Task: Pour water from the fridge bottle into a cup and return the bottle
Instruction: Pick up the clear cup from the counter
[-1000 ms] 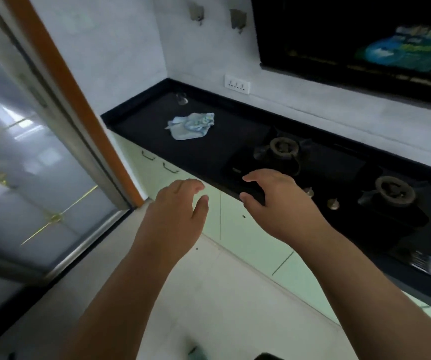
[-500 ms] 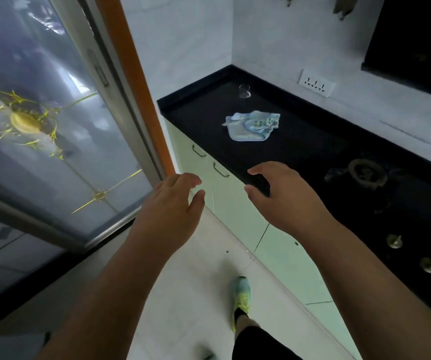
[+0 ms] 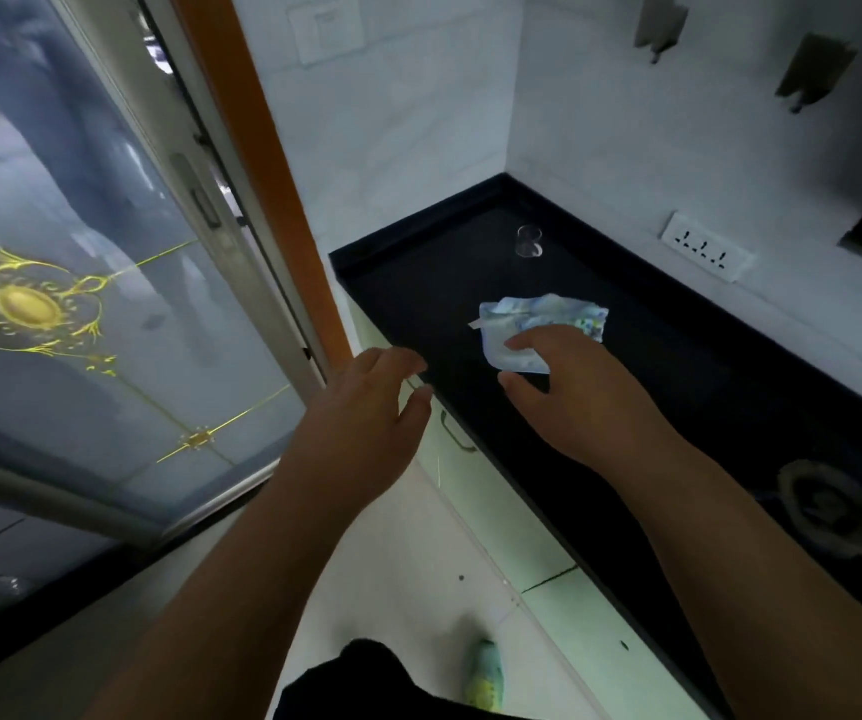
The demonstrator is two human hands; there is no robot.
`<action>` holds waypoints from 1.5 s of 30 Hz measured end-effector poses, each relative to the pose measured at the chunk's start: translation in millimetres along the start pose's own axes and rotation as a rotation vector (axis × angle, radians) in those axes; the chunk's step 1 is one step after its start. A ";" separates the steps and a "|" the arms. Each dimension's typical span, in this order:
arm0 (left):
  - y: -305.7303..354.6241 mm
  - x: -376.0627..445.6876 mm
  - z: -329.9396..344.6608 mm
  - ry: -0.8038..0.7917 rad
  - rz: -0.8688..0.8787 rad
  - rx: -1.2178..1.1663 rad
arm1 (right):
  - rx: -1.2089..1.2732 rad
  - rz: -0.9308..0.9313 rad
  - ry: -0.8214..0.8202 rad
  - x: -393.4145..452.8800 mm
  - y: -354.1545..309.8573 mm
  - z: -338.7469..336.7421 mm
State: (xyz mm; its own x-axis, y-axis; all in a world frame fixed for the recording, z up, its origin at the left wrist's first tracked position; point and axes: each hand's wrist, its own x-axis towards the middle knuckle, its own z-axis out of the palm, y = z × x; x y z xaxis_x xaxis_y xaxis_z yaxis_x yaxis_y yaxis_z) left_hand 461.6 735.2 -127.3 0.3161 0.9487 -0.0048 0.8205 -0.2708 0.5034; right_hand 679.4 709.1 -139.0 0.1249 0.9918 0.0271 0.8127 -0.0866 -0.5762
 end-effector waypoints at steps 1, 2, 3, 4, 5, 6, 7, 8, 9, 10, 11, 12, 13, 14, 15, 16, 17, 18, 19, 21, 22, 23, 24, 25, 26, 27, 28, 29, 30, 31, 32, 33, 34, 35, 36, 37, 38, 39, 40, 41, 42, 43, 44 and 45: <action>-2.4 12.3 1.0 -0.010 0.000 -0.006 | -0.003 0.003 -0.004 10.3 2.2 -0.4; -5.5 25.4 1.7 -0.018 0.001 -0.012 | -0.012 0.013 -0.016 21.5 3.8 -0.9; -9.0 39.0 2.3 -0.024 0.006 -0.017 | -0.031 0.022 -0.030 33.6 5.8 -0.4; -13.0 52.4 3.0 -0.029 0.019 -0.020 | -0.055 0.029 -0.045 45.9 8.5 0.7; -17.5 66.2 4.0 -0.041 0.034 -0.022 | -0.074 0.042 -0.055 57.6 10.2 1.8; -22.3 80.6 4.5 -0.058 0.050 -0.028 | -0.079 0.062 -0.059 68.4 11.8 3.9; -27.6 96.1 5.0 -0.076 0.066 -0.035 | -0.078 0.085 -0.056 79.1 12.2 6.2; -33.5 112.3 5.3 -0.085 0.085 -0.040 | -0.080 0.109 -0.049 89.9 11.4 8.8; -39.9 129.4 5.4 -0.089 0.103 -0.045 | -0.083 0.135 -0.045 100.7 10.2 12.4; -45.6 146.9 5.1 -0.094 0.124 -0.051 | -0.080 0.164 -0.043 111.2 8.0 15.8; -50.8 164.6 4.1 -0.111 0.144 -0.053 | -0.067 0.195 -0.035 121.2 5.8 19.7; -55.4 182.2 2.7 -0.138 0.167 -0.053 | -0.049 0.220 -0.006 131.2 4.7 23.5; -60.2 199.6 1.4 -0.170 0.195 -0.049 | -0.034 0.244 0.028 141.4 4.2 27.4; -64.5 217.2 0.2 -0.199 0.225 -0.042 | -0.023 0.271 0.044 151.8 3.3 30.9; -68.3 235.2 -0.6 -0.223 0.254 -0.036 | -0.020 0.297 0.053 162.3 2.4 35.1; -71.5 252.8 -1.3 -0.242 0.278 -0.028 | -0.024 0.320 0.054 172.7 2.5 40.6; -74.0 269.5 -1.4 -0.261 0.297 -0.020 | -0.019 0.347 0.054 183.0 2.4 45.7; -76.5 285.1 -0.5 -0.279 0.314 -0.015 | -0.012 0.384 0.060 192.1 2.5 50.5; -78.5 299.7 1.3 -0.297 0.331 -0.010 | -0.004 0.414 0.076 200.0 3.4 55.3; -80.7 325.8 6.1 -0.321 0.371 -0.003 | 0.003 0.478 0.088 213.4 6.2 64.9; -80.8 336.8 8.9 -0.331 0.390 0.000 | 0.006 0.502 0.090 218.7 7.7 68.6; -80.9 345.4 11.6 -0.342 0.403 0.001 | 0.014 0.521 0.087 222.7 10.9 72.3; -81.2 353.2 15.1 -0.352 0.412 -0.001 | 0.022 0.538 0.085 226.0 14.0 74.8; -81.5 361.0 19.3 -0.364 0.420 -0.002 | 0.030 0.551 0.089 229.7 17.5 77.1; -81.8 368.2 23.8 -0.374 0.430 0.002 | 0.028 0.565 0.086 233.4 21.0 78.9; -81.7 375.4 28.2 -0.384 0.441 0.009 | 0.018 0.583 0.086 237.6 23.0 78.9; -81.4 382.9 33.4 -0.394 0.454 0.016 | 0.010 0.599 0.088 241.8 25.9 78.8; -80.6 390.3 38.7 -0.403 0.464 0.021 | 0.006 0.608 0.092 246.6 31.9 79.7; -79.4 397.7 43.9 -0.409 0.472 0.028 | 0.007 0.610 0.095 251.9 38.4 81.0; -77.8 404.9 49.6 -0.415 0.477 0.041 | 0.010 0.610 0.097 257.3 45.1 82.1; -75.7 411.6 55.2 -0.420 0.479 0.055 | 0.017 0.607 0.103 262.4 51.3 82.9; -73.4 418.5 61.3 -0.426 0.481 0.069 | 0.022 0.610 0.107 267.6 57.4 83.8; -71.1 425.2 67.8 -0.432 0.485 0.080 | 0.025 0.614 0.107 272.4 63.6 84.2; -68.5 431.9 74.1 -0.439 0.488 0.087 | 0.028 0.616 0.106 277.7 70.0 84.8; -65.8 438.9 80.4 -0.449 0.492 0.092 | 0.033 0.614 0.107 282.9 76.9 85.5; -62.9 445.9 86.9 -0.455 0.494 0.097 | 0.036 0.615 0.106 287.8 83.4 86.4; -59.7 453.5 94.1 -0.458 0.496 0.105 | 0.037 0.618 0.108 292.0 91.0 88.4; -56.1 461.0 101.6 -0.458 0.498 0.116 | 0.037 0.620 0.110 295.8 98.5 90.7; -52.2 468.7 109.5 -0.462 0.499 0.129 | 0.039 0.623 0.112 299.4 105.6 93.3; -48.1 477.0 118.6 -0.470 0.498 0.143 | 0.039 0.628 0.110 302.6 112.1 95.7; -44.6 486.1 128.3 -0.479 0.489 0.154 | 0.038 0.629 0.106 305.6 118.4 98.3; -41.4 496.3 138.7 -0.489 0.473 0.162 | 0.040 0.633 0.099 308.3 124.1 100.8; -38.1 507.1 149.4 -0.500 0.450 0.166 | 0.042 0.639 0.095 310.6 130.3 103.3; -34.9 518.2 160.2 -0.510 0.423 0.166 | 0.043 0.645 0.092 312.2 135.7 105.2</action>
State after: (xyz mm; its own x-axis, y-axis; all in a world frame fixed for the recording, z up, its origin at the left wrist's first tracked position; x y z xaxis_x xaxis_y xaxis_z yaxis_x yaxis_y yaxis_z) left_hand 673.0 1210.1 -285.8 0.7771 0.5712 -0.2643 0.6264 -0.6611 0.4130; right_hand 768.8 1016.9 -294.6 0.6297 0.7299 -0.2660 0.5354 -0.6559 -0.5321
